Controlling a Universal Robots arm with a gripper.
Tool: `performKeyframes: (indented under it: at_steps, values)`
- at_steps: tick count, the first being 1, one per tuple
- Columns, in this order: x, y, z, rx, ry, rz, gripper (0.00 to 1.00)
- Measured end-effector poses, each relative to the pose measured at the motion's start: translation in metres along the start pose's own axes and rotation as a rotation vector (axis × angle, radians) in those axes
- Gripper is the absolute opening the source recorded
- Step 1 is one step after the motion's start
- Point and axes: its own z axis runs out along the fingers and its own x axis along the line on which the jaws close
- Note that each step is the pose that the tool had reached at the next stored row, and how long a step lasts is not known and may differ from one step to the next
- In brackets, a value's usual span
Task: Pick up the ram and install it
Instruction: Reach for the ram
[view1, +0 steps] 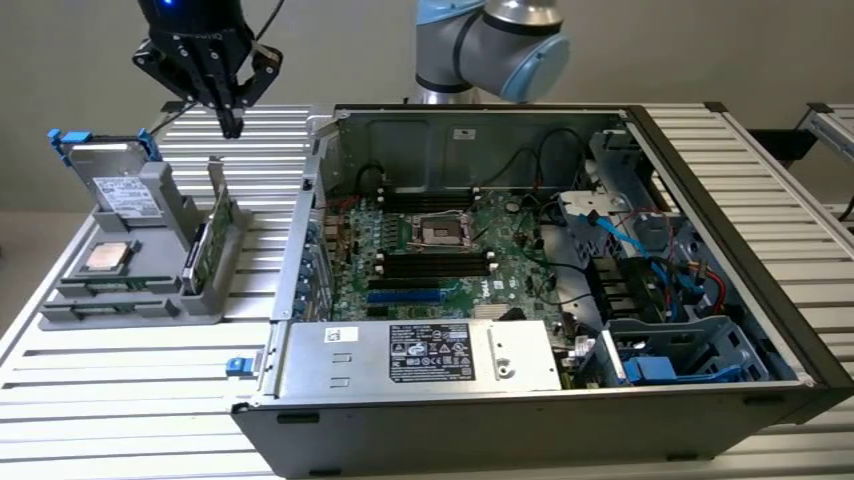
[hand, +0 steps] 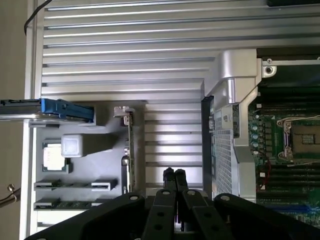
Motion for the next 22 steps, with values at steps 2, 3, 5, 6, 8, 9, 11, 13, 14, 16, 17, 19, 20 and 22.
performKeyframes:
  at_steps: [2, 3, 5, 6, 8, 9, 11, 13, 14, 16, 17, 19, 20, 22]
  values:
    - [0.007, 0.0008, 0.0012, 0.0016, 0.0006, -0.002, 0.10]
    - [0.011, 0.0013, 0.0019, 0.0022, 0.0010, -0.003, 0.10]
    - [0.020, 0.0020, 0.0034, 0.0033, 0.0016, -0.004, 0.10]
    - [0.024, 0.0025, 0.0042, 0.0038, 0.0019, -0.005, 0.10]
    - [0.033, 0.0029, 0.0058, 0.0043, 0.0023, -0.005, 0.10]
    - [0.038, 0.0028, 0.0067, 0.0044, 0.0024, -0.005, 0.10]
    - [0.047, 0.0025, 0.0083, 0.0045, 0.0027, -0.006, 0.10]
    - [0.056, 0.0022, 0.0098, 0.0046, 0.0031, -0.006, 0.10]
    - [0.060, 0.0021, 0.0105, 0.0047, 0.0032, -0.006, 0.10]
    - [0.069, 0.0017, 0.0119, 0.0049, 0.0036, -0.007, 0.10]
    - [0.074, 0.0015, 0.0126, 0.0049, 0.0036, -0.007, 0.10]
    - [0.083, 0.0011, 0.0139, 0.0051, 0.0038, -0.008, 0.10]
    - [0.087, 0.0009, 0.0145, 0.0053, 0.0040, -0.009, 0.10]
    - [0.095, 0.0006, 0.0155, 0.0057, 0.0044, -0.012, 0.10]
